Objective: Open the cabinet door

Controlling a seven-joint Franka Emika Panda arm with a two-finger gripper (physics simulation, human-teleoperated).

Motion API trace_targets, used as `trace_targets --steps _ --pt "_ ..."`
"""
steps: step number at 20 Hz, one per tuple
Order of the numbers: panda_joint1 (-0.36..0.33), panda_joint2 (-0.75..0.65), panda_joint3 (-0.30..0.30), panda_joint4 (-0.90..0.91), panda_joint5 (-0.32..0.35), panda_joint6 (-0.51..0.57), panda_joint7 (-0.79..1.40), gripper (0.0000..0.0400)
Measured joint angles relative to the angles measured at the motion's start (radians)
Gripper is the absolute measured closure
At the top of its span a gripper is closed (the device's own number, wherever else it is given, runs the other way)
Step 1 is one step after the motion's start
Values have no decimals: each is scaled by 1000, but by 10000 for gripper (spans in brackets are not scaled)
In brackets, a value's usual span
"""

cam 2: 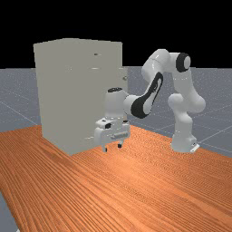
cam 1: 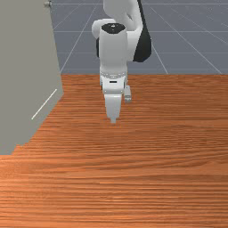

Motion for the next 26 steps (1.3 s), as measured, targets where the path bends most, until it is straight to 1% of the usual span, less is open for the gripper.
trace_targets --steps 1,2,3,4,5,6,7,8,9,10,12,14,16,18,21,23,25,26 --pt "4 -1 -10 -5 -17 -12 8 151" --pt "4 -1 -22 -11 -24 -26 31 92" --pt "3 -1 -29 -15 -27 -35 44 56" --pt "1 -1 -33 -17 -29 -41 53 34" --pt "36 -94 -59 -110 -50 -134 318 175" --pt "70 -164 -71 -139 -45 -229 565 262" --pt "96 -198 -81 -136 -26 -310 793 315" --pt "113 -207 -93 -121 4 -378 1004 348" --pt "121 -202 -108 -102 43 -436 1194 368" --pt "119 -197 -119 -90 75 -472 1302 381" --pt "110 -195 -132 -80 112 -511 1401 393" --pt "106 -213 -136 -84 125 -527 1439 397" --pt "108 -272 -138 -94 121 -530 1457 399" --pt "109 -402 -138 -142 102 -522 1475 400" --pt "88 -645 -144 -288 68 -500 1506 400" --pt "72 -795 -135 -384 50 -473 1530 400" --pt "56 -941 -117 -469 35 -406 1559 400" --pt "43 -1002 -111 -503 29 -352 1578 400"
